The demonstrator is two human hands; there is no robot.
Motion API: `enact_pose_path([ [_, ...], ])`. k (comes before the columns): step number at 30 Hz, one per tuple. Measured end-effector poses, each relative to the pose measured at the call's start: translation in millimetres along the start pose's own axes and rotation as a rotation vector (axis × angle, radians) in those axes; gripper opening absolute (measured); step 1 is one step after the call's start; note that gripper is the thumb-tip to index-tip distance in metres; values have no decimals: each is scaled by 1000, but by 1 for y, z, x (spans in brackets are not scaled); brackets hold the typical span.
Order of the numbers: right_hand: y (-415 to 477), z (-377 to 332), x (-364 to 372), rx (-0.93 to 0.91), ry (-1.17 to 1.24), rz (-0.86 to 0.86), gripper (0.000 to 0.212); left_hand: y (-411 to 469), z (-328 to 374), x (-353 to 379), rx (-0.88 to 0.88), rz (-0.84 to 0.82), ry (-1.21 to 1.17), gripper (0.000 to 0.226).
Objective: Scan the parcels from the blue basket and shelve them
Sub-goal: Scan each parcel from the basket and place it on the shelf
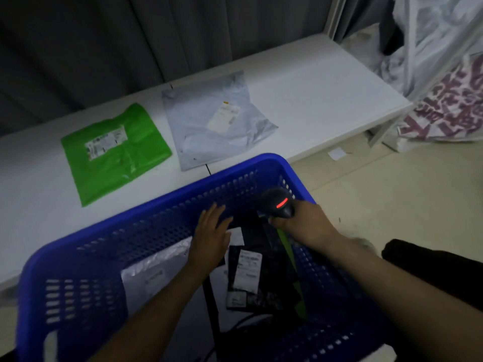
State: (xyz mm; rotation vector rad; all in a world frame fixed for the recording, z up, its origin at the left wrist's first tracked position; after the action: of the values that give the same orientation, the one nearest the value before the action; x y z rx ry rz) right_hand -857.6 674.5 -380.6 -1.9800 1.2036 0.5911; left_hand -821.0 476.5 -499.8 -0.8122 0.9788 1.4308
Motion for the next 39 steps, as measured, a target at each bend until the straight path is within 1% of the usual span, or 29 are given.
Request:
enact_pose_path([
  [1,-7,9,8,9,0,-21,37,-13,-3,23,-73,-113,-28,49],
  [2,-13,19,16,18,-16,-46,38,-28,-15,54,-188,-246,-60,52],
  [3,-18,29,22,29,-45,-73,36,-44,-29,89,-315,-423,-98,60],
  [4,-21,40,25,41,-74,-90,32,-59,-41,118,-428,-566,-157,71],
  [5,-22,49,25,55,-95,-88,29,-71,-54,145,-519,-632,-246,83],
  [6,-22,58,24,68,-111,-76,26,-80,-66,170,-580,-653,-314,94],
  [8,-20,69,20,79,-125,-51,24,-87,-71,188,-703,-635,-384,112],
  [10,-16,74,21,81,-114,-54,25,-89,-70,197,-821,-602,-412,115],
  [12,-12,76,25,76,-110,-76,25,-89,-69,206,-920,-560,-464,107],
  [13,-10,76,27,71,-108,-92,24,-87,-68,208,-961,-526,-519,99],
  [14,-8,76,29,69,-102,-101,23,-84,-66,209,-984,-510,-558,87],
  [15,-7,77,31,69,-93,-104,25,-82,-64,211,-977,-514,-550,72],
  [17,-7,78,30,73,-78,-100,29,-81,-55,212,-931,-593,-471,36],
  [18,-7,78,30,70,-74,-96,28,-82,-50,210,-930,-622,-467,24],
  [20,-8,77,31,67,-72,-96,25,-83,-46,207,-947,-625,-520,18],
  [22,-8,77,32,71,-53,-96,26,-79,-40,198,-920,-613,-531,23],
  [24,-8,73,31,72,-7,-102,27,-71,-35,183,-891,-571,-591,29],
  [27,-10,57,30,76,88,-122,25,-60,-36,135,-868,-424,-704,22],
  [28,-9,51,29,83,131,-126,26,-57,-37,117,-876,-364,-745,24],
  [30,-12,32,24,76,218,-114,28,-56,-45,70,-914,-213,-791,41],
  [31,-14,23,21,66,272,-103,29,-56,-48,47,-902,-138,-804,44],
  [33,-19,0,16,27,368,-100,26,-58,-46,-3,-862,6,-840,41],
  [34,-23,-11,14,4,395,-106,25,-60,-46,-24,-835,65,-860,35],
  [36,-32,-32,8,-47,407,-120,22,-67,-48,-60,-808,158,-890,28],
  [39,-49,-60,1,-120,419,-142,21,-78,-52,-103,-827,261,-913,18],
])
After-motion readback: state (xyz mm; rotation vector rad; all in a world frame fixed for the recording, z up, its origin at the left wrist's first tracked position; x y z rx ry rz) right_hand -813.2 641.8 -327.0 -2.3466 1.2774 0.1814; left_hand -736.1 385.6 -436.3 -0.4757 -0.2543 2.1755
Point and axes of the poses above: each hand's wrist, its own y-axis towards the middle knuckle, its own x-axis out of the palm, z = x × y, the point moved 10 cm from there along y, towards the middle knuckle, and after that the axes turned 8 degrees about -x, right-handed, at the moved point
